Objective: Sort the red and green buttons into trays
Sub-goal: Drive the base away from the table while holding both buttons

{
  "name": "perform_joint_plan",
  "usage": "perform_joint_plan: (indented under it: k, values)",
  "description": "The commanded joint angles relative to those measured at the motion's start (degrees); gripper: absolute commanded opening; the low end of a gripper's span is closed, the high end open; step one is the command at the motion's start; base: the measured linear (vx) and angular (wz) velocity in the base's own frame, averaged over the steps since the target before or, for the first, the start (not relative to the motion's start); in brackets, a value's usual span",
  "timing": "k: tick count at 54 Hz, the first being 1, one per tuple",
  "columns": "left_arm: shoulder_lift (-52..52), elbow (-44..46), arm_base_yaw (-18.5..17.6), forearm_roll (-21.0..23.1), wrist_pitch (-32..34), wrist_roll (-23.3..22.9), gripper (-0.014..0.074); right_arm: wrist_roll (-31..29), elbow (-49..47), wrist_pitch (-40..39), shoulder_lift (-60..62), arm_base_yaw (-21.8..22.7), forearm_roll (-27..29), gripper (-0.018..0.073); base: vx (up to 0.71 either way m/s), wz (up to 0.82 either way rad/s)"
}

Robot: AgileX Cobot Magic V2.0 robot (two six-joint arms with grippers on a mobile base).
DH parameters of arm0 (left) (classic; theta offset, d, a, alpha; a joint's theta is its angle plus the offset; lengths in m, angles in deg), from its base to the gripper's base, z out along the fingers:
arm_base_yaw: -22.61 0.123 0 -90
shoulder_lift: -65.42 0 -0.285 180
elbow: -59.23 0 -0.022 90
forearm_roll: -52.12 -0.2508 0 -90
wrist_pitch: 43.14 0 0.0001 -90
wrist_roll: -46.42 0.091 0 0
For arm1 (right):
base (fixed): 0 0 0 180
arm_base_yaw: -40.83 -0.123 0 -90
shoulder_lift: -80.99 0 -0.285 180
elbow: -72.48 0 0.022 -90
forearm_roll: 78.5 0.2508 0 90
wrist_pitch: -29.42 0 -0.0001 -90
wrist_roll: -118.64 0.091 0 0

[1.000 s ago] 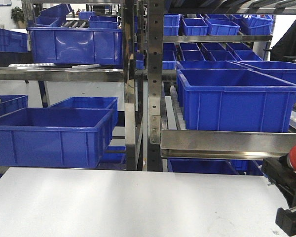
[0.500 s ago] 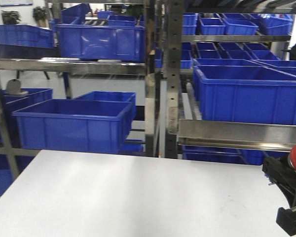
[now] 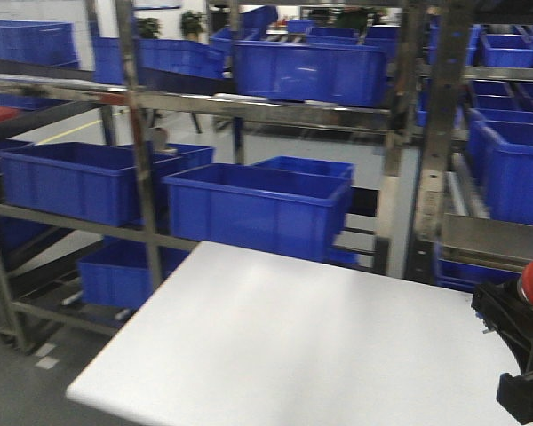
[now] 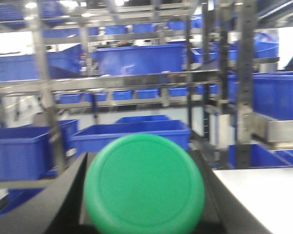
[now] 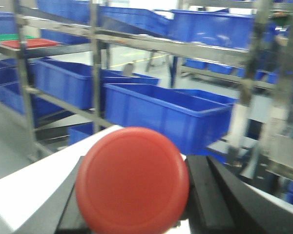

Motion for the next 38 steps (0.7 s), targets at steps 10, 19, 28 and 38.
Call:
perform_joint_plan:
  k: [10, 19, 28, 38]
  values:
    - [-0.34, 2.01, -0.14, 0.79, 3.49, -0.45, -0.0003, -0.45, -2.25, -5.06, 0.45, -0.11, -0.17, -0.0009, -0.08, 0.51]
    - [-0.34, 2.01, -0.14, 0.79, 3.49, -0.45, -0.0003, -0.45, -2.25, -5.06, 0.45, -0.11, -0.17, -0.0009, -0.04, 0.48]
    - [-0.34, 2.01, -0.14, 0.79, 3.49, -0.45, -0.0003, -0.45, -2.25, -5.06, 0.45, -0.11, -0.17, -0.0009, 0.0, 0.47]
    - [-0.34, 2.01, -0.14, 0.79, 3.49, -0.45, -0.0003, -0.45, -2.25, -5.06, 0.45, -0.11, -0.17, -0.0009, 0.06, 0.52]
